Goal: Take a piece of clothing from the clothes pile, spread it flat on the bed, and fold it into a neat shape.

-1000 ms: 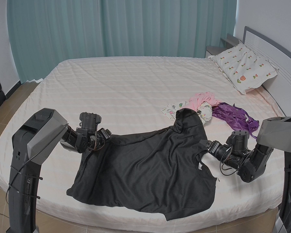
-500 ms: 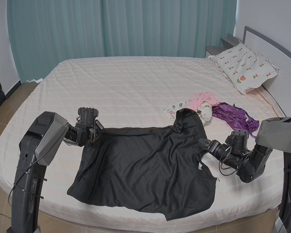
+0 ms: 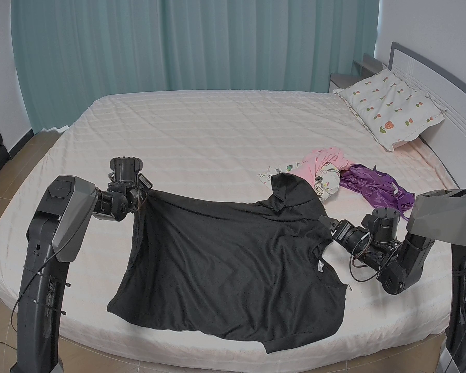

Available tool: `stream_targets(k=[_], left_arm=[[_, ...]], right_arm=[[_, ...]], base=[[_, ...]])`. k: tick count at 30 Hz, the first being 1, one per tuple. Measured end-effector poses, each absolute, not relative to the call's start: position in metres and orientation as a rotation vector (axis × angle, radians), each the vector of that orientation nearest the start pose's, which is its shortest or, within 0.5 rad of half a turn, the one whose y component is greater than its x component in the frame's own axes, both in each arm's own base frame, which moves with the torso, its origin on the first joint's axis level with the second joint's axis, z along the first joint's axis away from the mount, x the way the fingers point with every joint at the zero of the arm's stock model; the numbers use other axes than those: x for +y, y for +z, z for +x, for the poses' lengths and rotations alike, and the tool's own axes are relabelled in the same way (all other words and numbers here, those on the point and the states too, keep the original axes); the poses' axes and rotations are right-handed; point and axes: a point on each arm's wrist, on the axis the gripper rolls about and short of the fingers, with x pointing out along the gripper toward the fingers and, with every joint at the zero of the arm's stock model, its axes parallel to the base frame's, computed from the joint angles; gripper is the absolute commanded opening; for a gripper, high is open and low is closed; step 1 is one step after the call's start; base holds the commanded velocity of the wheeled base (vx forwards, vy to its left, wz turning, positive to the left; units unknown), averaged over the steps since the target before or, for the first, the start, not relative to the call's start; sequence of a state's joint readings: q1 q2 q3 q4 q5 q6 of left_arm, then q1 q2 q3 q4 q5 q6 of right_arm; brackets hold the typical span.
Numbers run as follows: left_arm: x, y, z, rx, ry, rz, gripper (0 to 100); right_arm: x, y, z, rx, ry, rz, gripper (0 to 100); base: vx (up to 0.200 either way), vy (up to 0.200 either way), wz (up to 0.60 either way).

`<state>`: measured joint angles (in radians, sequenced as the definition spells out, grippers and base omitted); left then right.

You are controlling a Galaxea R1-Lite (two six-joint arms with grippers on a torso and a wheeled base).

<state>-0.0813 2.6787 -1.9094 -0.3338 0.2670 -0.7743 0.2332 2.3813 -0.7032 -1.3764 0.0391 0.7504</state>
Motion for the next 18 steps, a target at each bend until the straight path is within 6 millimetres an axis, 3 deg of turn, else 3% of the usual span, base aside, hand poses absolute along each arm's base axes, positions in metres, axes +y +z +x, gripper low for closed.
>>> stream_targets(k=[9,10,18], left_arm=[[-0.016,0.031,0.546,0.306,0.370,-0.690,0],[-0.014,0.031,0.546,0.303,0.373,-0.691,100],[0.009,0.028,0.546,0.302,0.412,-0.698,100]], right_arm=[[0.090,-0.010,0.361,0.395,0.153,0.708,100],[0.090,-0.011,0.361,0.396,0.152,0.708,100],[0.091,-0.014,0.361,0.401,0.150,0.707,100]], base=[[0.000,0.000,0.00],[0.000,0.000,0.00],[0.000,0.000,0.00]])
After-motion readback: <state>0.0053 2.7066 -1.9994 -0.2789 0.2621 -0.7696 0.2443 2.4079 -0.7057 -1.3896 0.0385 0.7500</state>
